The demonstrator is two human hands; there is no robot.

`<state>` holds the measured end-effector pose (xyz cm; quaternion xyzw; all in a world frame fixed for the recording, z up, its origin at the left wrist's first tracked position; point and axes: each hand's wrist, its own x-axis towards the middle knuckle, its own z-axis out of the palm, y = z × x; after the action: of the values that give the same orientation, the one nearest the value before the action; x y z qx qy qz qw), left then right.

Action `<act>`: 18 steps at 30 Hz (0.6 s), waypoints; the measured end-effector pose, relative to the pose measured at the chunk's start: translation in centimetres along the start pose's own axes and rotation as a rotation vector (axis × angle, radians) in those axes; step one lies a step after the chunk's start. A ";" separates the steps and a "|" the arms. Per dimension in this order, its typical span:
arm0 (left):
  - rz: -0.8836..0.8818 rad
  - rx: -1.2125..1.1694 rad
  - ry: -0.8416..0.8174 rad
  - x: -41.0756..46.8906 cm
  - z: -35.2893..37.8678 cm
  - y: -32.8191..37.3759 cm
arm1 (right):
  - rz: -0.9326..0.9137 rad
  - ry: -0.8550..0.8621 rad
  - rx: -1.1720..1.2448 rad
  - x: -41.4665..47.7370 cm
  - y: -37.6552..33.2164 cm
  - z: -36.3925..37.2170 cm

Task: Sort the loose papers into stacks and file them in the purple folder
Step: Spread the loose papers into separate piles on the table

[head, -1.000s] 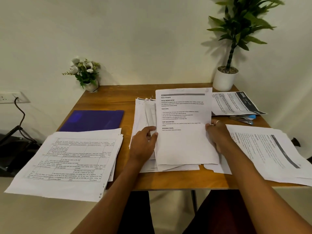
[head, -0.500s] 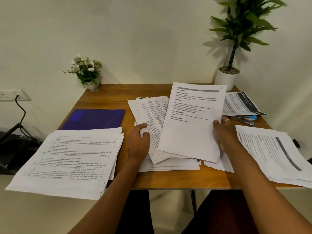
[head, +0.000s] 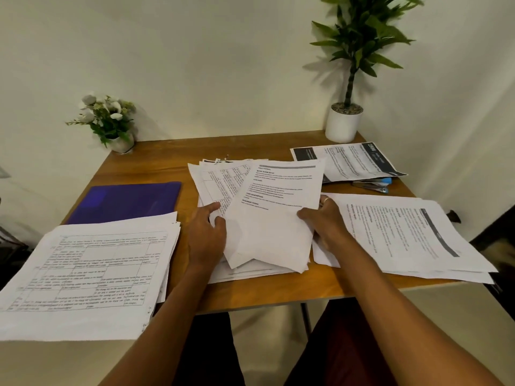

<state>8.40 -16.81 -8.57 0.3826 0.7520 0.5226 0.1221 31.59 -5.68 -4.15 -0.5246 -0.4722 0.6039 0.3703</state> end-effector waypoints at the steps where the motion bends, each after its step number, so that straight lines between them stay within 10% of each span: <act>1: 0.001 0.003 0.000 0.0 0.0 0.0 | 0.000 0.004 -0.013 0.0 0.1 0.0; 18: 0.011 -0.045 -0.002 -0.4 0.1 0.5 | -0.007 -0.030 -0.002 0.3 0.7 -0.1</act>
<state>8.96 -16.92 -8.24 0.3845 0.7378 0.5398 0.1285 31.70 -5.60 -4.91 -0.5143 -0.4802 0.6099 0.3645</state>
